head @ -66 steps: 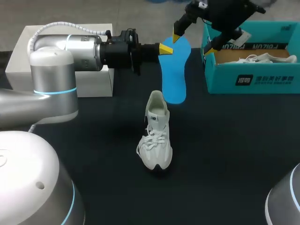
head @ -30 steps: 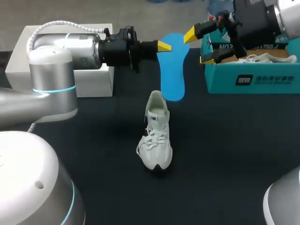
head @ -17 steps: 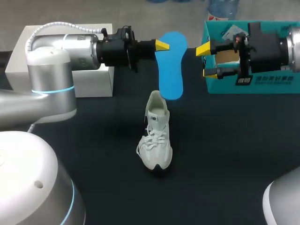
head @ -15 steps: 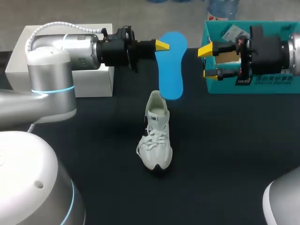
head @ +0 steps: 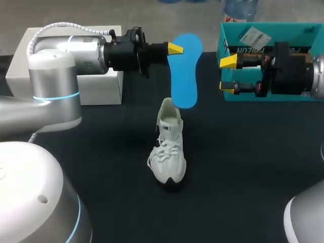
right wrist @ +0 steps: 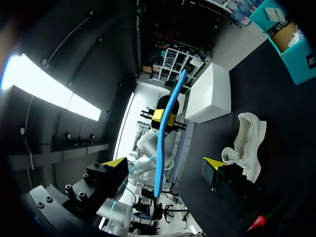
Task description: Take the shoe out of the shoebox, open the shoe tongue, remove and reinsert the insole, then place the shoe into the shoebox
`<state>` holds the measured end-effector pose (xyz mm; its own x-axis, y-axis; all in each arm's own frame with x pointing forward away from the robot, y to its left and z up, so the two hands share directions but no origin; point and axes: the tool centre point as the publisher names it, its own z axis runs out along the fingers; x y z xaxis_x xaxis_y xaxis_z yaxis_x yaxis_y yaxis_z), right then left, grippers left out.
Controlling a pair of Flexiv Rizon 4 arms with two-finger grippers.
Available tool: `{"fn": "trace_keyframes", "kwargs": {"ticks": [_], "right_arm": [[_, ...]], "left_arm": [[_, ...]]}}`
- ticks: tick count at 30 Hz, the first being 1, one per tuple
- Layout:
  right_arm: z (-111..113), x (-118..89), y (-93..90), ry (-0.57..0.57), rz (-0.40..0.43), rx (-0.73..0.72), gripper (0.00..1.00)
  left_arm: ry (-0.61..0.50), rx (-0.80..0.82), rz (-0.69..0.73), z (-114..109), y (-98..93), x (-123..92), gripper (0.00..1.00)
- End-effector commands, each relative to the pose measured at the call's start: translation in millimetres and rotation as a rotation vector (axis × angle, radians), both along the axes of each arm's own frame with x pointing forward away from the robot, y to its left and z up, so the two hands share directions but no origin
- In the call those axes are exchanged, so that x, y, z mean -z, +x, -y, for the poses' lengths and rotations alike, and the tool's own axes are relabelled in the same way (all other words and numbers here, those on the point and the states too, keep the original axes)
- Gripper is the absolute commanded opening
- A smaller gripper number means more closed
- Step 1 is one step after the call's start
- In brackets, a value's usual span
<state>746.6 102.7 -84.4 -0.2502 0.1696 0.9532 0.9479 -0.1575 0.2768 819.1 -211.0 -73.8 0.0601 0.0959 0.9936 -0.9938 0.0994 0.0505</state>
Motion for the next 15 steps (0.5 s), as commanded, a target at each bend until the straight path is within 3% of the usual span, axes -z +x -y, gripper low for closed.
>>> {"fn": "trace_keyframes", "kwargs": {"ticks": [1, 15], "right_arm": [[3.4, 0.8, 7.1, 0.008, -0.001, -0.012, 1.00], [6.7, -0.4, 12.0, 0.030, 0.008, 0.001, 1.00]], "left_arm": [[0.004, 0.005, 0.009, -3.4, -3.2, -2.3, 0.00], [0.009, 0.024, 0.079, -1.5, -2.1, 7.4, 0.00]]}}
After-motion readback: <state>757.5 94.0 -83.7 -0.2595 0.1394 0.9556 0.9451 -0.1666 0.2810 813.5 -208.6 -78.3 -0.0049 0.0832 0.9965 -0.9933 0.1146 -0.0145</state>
